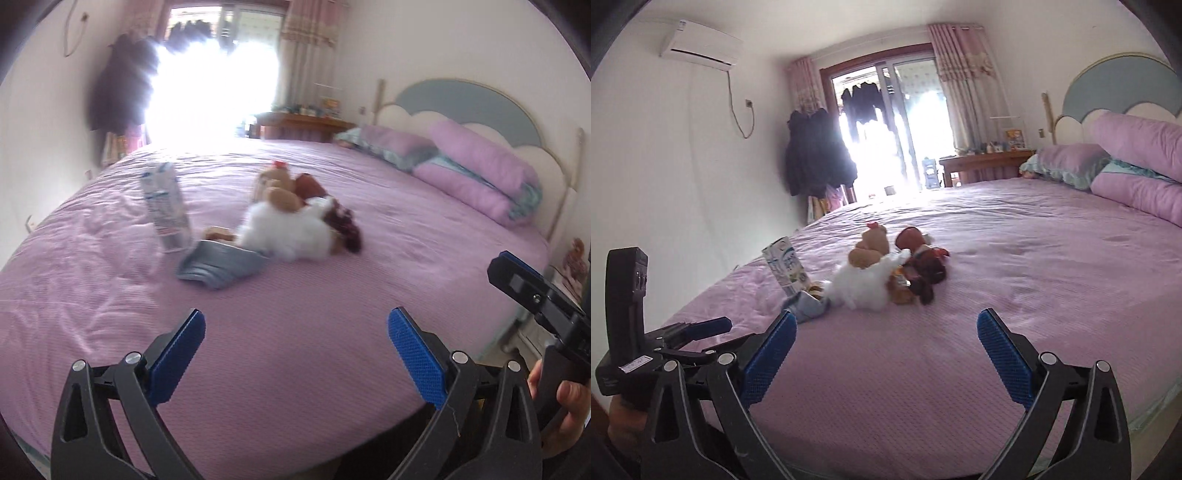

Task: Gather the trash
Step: 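Return both grippers to the bed toward the milk carton and grey sock, then grasp the grey sock with the right gripper while the left grasps the milk carton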

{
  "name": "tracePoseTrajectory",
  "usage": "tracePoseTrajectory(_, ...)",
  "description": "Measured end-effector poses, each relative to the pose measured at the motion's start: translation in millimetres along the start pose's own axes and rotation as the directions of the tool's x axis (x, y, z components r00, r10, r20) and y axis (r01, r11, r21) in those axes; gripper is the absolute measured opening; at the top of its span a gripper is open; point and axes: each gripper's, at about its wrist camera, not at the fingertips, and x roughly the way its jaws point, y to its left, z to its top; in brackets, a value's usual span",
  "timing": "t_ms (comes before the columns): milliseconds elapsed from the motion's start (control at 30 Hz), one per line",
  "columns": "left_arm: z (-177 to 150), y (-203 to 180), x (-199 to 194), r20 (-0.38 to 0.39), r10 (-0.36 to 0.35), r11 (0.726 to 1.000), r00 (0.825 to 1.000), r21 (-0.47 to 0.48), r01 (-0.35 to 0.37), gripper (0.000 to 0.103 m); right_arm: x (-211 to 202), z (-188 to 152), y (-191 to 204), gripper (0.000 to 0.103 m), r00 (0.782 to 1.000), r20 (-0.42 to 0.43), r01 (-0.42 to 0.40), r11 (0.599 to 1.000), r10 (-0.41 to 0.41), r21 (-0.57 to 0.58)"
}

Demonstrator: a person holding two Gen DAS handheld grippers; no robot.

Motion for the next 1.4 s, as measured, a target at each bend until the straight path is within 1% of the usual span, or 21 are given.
tracePoseTrajectory(67, 2, 20, -1, 0.011, 0.024, 0.999, 1.000, -0.023, -0.024, 0.099, 15, 3, 12, 0.095, 0.999, -0.015, -0.030, 0.999, 0.030, -0.011)
tracePoseTrajectory(133, 4, 32, 4, 0.013, 0.045, 0.998, 0.999, -0.037, -0.045, 0.099, 32, 4, 25, 0.095, 0.997, -0.040, -0.063, 0.998, 0.062, -0.030)
tracePoseTrajectory(167, 5, 41, 6, 0.016, 0.067, 0.997, 0.998, -0.046, -0.067, 0.099, 42, 4, 32, 0.095, 0.996, -0.053, -0.072, 0.997, 0.070, -0.037)
tracePoseTrajectory(300, 3, 69, 16, 0.003, 0.122, 0.990, 0.993, -0.071, -0.122, 0.099, 75, 3, 51, 0.095, 0.988, -0.115, -0.111, 0.993, 0.105, -0.044)
tracePoseTrajectory(467, 2, 98, 28, -0.018, 0.147, 0.983, 0.989, -0.110, -0.148, 0.099, 109, -1, 66, 0.095, 0.974, -0.176, -0.146, 0.989, 0.140, -0.019)
tracePoseTrajectory(500, 1, 104, 30, -0.018, 0.151, 0.981, 0.988, -0.119, -0.152, 0.099, 117, -1, 68, 0.093, 0.969, -0.192, -0.161, 0.987, 0.156, -0.011)
tracePoseTrajectory(600, 0, 119, 35, -0.021, 0.160, 0.976, 0.987, -0.146, -0.162, 0.099, 144, -4, 72, 0.082, 0.951, -0.243, -0.188, 0.982, 0.189, 0.028)
tracePoseTrajectory(633, 1, 121, 36, -0.020, 0.162, 0.975, 0.987, -0.151, -0.163, 0.099, 154, -6, 72, 0.080, 0.945, -0.262, -0.192, 0.980, 0.198, 0.050)
tracePoseTrajectory(733, 2, 131, 40, -0.016, 0.164, 0.973, 0.986, -0.163, -0.165, 0.099, 179, -10, 73, 0.079, 0.931, -0.300, -0.187, 0.978, 0.206, 0.092)
tracePoseTrajectory(833, 4, 136, 46, -0.021, 0.157, 0.974, 0.987, -0.161, -0.158, 0.099, 198, -14, 75, 0.078, 0.925, -0.328, -0.167, 0.980, 0.193, 0.106)
tracePoseTrajectory(933, 5, 138, 51, -0.020, 0.163, 0.975, 0.986, -0.151, -0.164, 0.099, 214, -15, 75, 0.076, 0.922, -0.340, -0.151, 0.980, 0.187, 0.128)
tracePoseTrajectory(1067, 7, 142, 57, -0.020, 0.161, 0.974, 0.987, -0.156, -0.162, 0.099, 229, -14, 76, 0.074, 0.915, -0.353, -0.155, 0.978, 0.197, 0.142)
tracePoseTrajectory(1133, 9, 144, 60, -0.023, 0.162, 0.974, 0.986, -0.159, -0.164, 0.099, 231, -13, 78, 0.056, 0.910, -0.351, -0.182, 0.974, 0.219, 0.136)
tracePoseTrajectory(1167, 9, 145, 62, -0.024, 0.162, 0.973, 0.987, -0.163, -0.163, 0.099, 232, -13, 79, 0.050, 0.907, -0.354, -0.195, 0.972, 0.228, 0.128)
tracePoseTrajectory(1200, 9, 146, 62, -0.023, 0.158, 0.973, 0.987, -0.168, -0.160, 0.099, 232, -14, 80, 0.029, 0.901, -0.358, -0.214, 0.969, 0.245, 0.124)
tracePoseTrajectory(1233, 10, 147, 63, -0.022, 0.154, 0.973, 0.988, -0.173, -0.156, 0.099, 232, -15, 82, 0.011, 0.893, -0.365, -0.233, 0.964, 0.264, 0.125)
tracePoseTrajectory(1267, 10, 147, 63, -0.022, 0.153, 0.972, 0.988, -0.175, -0.155, 0.099, 231, -16, 82, 0.011, 0.891, -0.366, -0.239, 0.963, 0.267, 0.121)
tracePoseTrajectory(1300, 11, 146, 64, -0.020, 0.151, 0.973, 0.988, -0.175, -0.152, 0.099, 228, -16, 81, 0.011, 0.895, -0.360, -0.238, 0.965, 0.263, 0.114)
tracePoseTrajectory(1367, 12, 144, 65, -0.020, 0.151, 0.974, 0.988, -0.170, -0.152, 0.099, 219, -13, 79, 0.011, 0.903, -0.334, -0.246, 0.963, 0.269, 0.110)
tracePoseTrajectory(1400, 13, 143, 66, -0.019, 0.151, 0.974, 0.988, -0.166, -0.152, 0.099, 213, -10, 78, 0.010, 0.911, -0.320, -0.243, 0.965, 0.261, 0.095)
